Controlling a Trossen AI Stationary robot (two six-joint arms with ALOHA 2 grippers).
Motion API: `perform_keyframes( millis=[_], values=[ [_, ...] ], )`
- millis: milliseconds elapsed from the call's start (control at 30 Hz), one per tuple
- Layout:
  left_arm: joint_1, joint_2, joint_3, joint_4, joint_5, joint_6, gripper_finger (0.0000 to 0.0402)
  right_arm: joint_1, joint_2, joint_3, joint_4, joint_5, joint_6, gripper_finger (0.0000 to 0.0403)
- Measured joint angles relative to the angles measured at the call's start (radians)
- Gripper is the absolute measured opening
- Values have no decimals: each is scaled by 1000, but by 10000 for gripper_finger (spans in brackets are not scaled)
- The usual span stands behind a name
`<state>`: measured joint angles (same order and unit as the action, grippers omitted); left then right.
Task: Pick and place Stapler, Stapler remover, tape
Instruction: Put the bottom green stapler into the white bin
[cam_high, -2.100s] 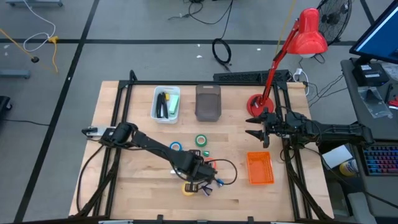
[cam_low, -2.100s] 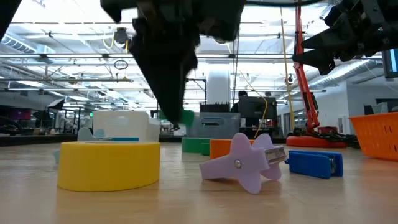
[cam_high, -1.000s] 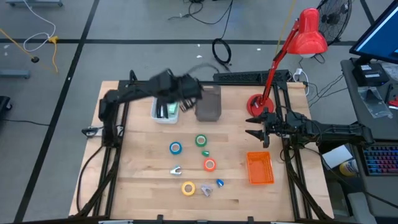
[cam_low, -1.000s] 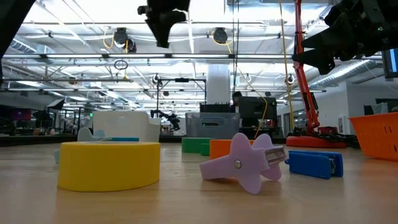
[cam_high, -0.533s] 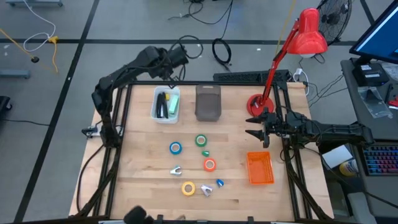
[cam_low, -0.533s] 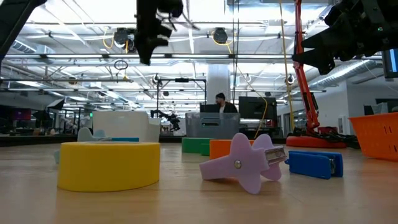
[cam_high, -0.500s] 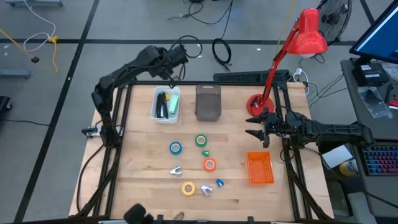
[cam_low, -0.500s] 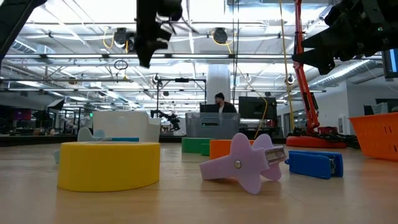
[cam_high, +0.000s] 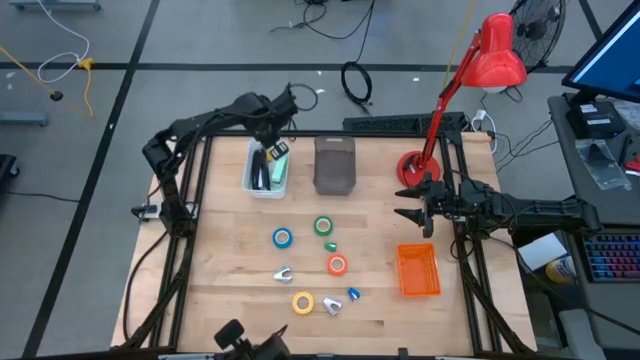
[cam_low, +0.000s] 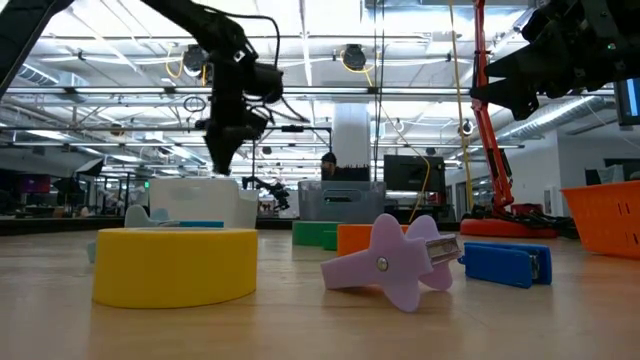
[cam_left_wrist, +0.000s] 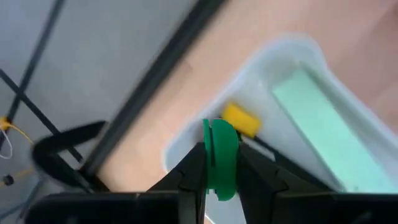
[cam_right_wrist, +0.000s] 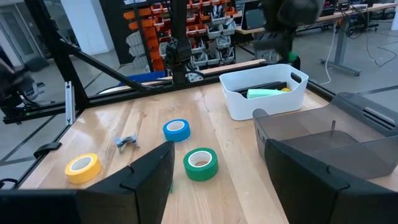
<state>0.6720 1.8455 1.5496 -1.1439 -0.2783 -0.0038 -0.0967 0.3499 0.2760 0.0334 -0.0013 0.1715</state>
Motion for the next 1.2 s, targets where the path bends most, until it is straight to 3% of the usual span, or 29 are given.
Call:
perform_keyframes(
  millis=[367,867,1200],
  values=[
    [-44,-1,-192,93,95,2,70,0,0,0,0,0,0,242],
    [-33,-1,-211,284,91,23,68,0,0,0,0,0,0,242],
    [8,-1,-250,288,96,-5,69,0,0,0,0,0,0,242]
  ],
)
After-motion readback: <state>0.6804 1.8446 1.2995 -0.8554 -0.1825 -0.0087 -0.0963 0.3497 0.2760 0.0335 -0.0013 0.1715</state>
